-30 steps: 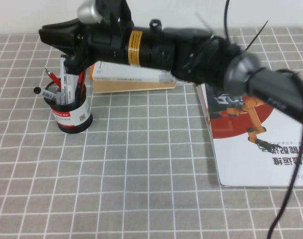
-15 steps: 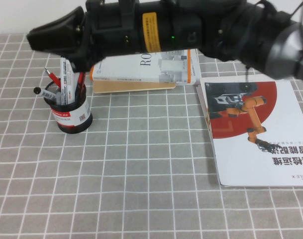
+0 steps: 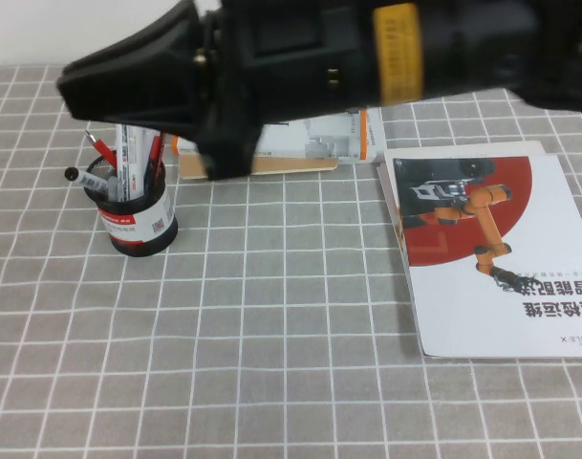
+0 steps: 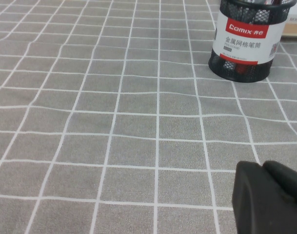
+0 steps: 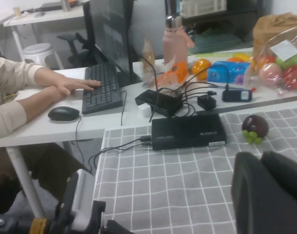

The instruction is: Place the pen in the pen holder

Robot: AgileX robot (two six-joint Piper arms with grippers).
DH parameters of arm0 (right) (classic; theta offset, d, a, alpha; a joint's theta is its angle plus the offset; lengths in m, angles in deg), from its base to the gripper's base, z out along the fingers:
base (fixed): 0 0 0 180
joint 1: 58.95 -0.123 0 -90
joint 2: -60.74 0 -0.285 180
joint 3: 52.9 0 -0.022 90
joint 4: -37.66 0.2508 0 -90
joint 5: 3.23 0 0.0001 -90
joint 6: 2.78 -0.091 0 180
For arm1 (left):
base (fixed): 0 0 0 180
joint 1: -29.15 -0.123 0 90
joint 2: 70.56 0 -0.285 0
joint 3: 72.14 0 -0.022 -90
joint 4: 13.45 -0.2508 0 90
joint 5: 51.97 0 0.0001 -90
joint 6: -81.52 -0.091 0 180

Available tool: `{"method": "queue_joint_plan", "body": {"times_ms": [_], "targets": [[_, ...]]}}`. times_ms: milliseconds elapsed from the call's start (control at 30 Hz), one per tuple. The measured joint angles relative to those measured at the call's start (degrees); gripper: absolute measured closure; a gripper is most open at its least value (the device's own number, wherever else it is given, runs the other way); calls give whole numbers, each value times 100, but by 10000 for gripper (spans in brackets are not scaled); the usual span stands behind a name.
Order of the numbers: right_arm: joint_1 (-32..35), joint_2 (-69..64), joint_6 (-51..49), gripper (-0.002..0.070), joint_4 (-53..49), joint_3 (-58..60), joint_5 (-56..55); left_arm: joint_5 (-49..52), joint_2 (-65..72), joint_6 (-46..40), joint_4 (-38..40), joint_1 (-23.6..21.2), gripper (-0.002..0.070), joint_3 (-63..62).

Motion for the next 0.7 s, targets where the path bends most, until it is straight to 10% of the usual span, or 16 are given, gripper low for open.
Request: {"method": "queue_joint_plan", "body": {"times_ms": [700], "targets": [[0, 3774, 449, 688, 81, 4408, 4278, 0, 0, 0, 0, 0, 678, 0]]}}
